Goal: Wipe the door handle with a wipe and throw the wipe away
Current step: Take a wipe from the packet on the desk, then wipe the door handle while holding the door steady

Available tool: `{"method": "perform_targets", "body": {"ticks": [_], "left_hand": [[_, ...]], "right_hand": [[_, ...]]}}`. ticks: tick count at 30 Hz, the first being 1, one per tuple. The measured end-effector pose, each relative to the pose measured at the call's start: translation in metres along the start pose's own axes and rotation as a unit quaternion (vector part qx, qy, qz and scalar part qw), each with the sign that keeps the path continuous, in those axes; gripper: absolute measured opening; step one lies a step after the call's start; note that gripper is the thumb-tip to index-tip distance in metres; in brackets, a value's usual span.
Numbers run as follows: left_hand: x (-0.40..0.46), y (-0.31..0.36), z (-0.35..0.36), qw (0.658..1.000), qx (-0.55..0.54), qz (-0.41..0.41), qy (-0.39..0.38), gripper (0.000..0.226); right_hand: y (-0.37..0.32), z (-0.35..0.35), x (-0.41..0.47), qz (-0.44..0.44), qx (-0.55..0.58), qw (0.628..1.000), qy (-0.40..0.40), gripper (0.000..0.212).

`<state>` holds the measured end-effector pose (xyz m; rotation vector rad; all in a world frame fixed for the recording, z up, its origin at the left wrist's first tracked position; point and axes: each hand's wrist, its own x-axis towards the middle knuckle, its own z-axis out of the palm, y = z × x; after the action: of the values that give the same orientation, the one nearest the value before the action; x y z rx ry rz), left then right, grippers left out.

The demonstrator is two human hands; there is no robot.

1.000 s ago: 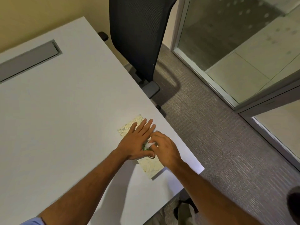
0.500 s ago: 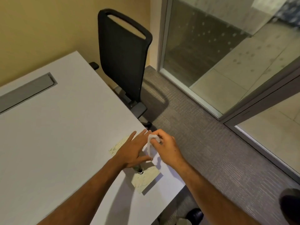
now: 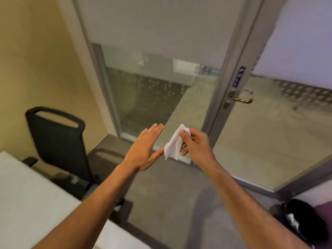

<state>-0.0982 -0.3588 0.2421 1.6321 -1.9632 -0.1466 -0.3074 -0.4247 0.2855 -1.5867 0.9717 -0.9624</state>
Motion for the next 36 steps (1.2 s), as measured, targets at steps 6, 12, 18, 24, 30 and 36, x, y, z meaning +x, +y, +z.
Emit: {"method": "perform_targets", "body": {"ticks": [6,12,18,24,30,36], "left_hand": [[0.138,0.088,0.037,0.996,0.003,0.086,-0.019,0.077],[0.241,0.146,0.094,0.987,0.019,0.151,-0.060,0.075],[0.340,0.164,0.121,0.966,0.083,0.228,-0.083,0.069],[0.459,0.159,0.156,0.933,0.141,0.315,-0.101,0.071],[0.581,0.129,0.186,0.877,0.205,0.427,-0.077,0.071],[0.673,0.116,0.192,0.813,0.275,0.512,0.023,0.070]], "right_hand": [[-0.019,-0.147,0.038,0.004,0.037,0.997,0.074,0.034],[0.003,-0.273,0.063,0.050,0.031,0.988,0.146,0.041],[0.049,-0.351,0.094,0.067,-0.045,0.956,0.281,0.023],[0.107,-0.394,0.145,0.115,0.000,0.931,0.346,0.046],[0.156,-0.402,0.231,0.133,0.028,0.914,0.382,0.025],[0.184,-0.388,0.313,0.140,0.010,0.903,0.406,0.035]]}}
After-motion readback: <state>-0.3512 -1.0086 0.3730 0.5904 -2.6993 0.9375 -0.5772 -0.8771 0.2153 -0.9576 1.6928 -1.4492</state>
